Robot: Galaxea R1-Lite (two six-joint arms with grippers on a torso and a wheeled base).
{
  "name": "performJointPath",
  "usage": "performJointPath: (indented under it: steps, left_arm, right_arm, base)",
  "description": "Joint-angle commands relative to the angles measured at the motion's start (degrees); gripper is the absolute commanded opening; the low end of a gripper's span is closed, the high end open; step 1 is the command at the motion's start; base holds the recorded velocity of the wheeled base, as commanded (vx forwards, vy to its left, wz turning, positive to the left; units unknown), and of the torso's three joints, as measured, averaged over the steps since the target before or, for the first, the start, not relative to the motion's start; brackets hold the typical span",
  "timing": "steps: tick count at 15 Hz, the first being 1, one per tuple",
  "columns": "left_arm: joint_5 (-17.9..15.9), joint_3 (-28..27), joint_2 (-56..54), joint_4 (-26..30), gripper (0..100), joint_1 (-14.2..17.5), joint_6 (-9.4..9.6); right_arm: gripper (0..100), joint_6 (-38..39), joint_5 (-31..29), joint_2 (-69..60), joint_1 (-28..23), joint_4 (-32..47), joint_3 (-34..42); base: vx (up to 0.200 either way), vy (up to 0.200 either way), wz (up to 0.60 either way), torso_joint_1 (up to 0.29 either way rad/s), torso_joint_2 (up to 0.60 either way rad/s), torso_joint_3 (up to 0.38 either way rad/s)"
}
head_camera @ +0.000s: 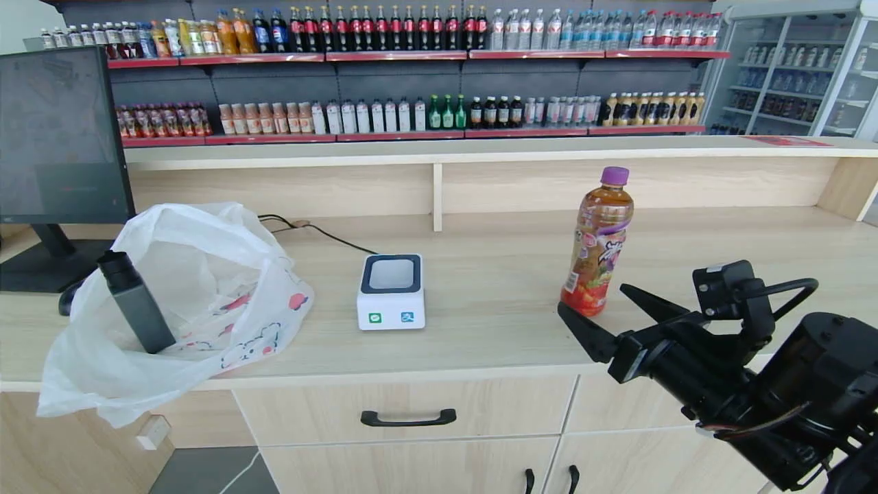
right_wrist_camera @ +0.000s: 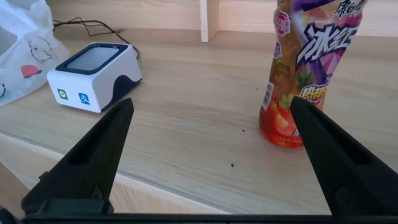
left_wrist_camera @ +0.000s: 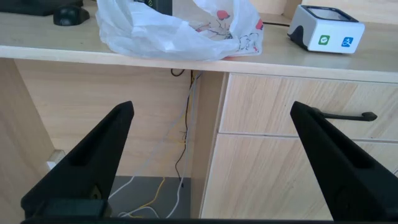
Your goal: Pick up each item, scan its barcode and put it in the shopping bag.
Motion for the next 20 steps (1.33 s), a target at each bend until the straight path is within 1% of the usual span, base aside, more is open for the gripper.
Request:
performJointPath:
  steps: [1, 2, 4, 8, 11, 12, 13, 15, 17, 19, 20]
  left_arm:
    - [0.01, 0.00, -0.02, -0.02, 100, 0.00, -0.10]
    - [0.01, 0.00, -0.02, -0.02, 100, 0.00, -0.01]
    - [0.01, 0.00, -0.02, -0.02, 100, 0.00, -0.01]
    - [0.01, 0.00, -0.02, -0.02, 100, 0.00, -0.01]
    - [0.01, 0.00, -0.02, -0.02, 100, 0.00, -0.01]
    - [0.01, 0.00, -0.02, -0.11, 100, 0.00, -0.01]
    - [0.01, 0.00, -0.02, -0.19, 100, 0.00, -0.01]
    - [0.01, 0.00, -0.02, -0.19, 100, 0.00, 0.08]
    - [0.01, 0.00, -0.02, -0.19, 100, 0.00, 0.08]
    - [0.01, 0.00, -0.02, -0.19, 100, 0.00, 0.08]
    - [0.01, 0.00, -0.02, -0.19, 100, 0.00, 0.08]
  right_arm:
    - [100, 0.04, -0.02, -0.27, -0.28, -0.06, 0.28]
    - [100, 0.04, -0.02, -0.27, -0.72, -0.06, 0.54]
    - [100, 0.12, -0.02, -0.35, -4.24, -0.06, 0.90]
    - [100, 0.12, -0.02, 0.96, -4.42, -0.06, 0.02]
    - [100, 0.12, -0.02, 6.33, -5.38, -0.06, -5.43]
    - [100, 0.12, -0.02, 9.31, -5.65, -0.06, -8.33]
    - [100, 0.12, -0.02, 10.98, -5.82, -0.06, -9.48]
    - [100, 0.12, -0.02, 14.41, -8.11, -0.06, -12.29]
    - [100, 0.12, -0.02, 15.20, -10.57, -0.06, -12.81]
    - [100, 0.12, -0.02, 15.73, -10.92, -0.06, -13.43]
    - [100, 0.12, -0.02, 16.87, -10.92, -0.06, -15.89]
  base:
    - [0.000, 0.000, 0.00, 0.000, 0.00, 0.000]
    - [0.000, 0.000, 0.00, 0.000, 0.00, 0.000]
    - [0.000, 0.000, 0.00, 0.000, 0.00, 0.000]
    - [0.000, 0.000, 0.00, 0.000, 0.00, 0.000]
    - [0.000, 0.000, 0.00, 0.000, 0.00, 0.000]
    - [0.000, 0.000, 0.00, 0.000, 0.00, 0.000]
    - [0.000, 0.000, 0.00, 0.000, 0.00, 0.000]
    - [0.000, 0.000, 0.00, 0.000, 0.00, 0.000]
    - [0.000, 0.000, 0.00, 0.000, 0.00, 0.000]
    - [0.000, 0.000, 0.00, 0.000, 0.00, 0.000]
    - [0.000, 0.000, 0.00, 0.000, 0.00, 0.000]
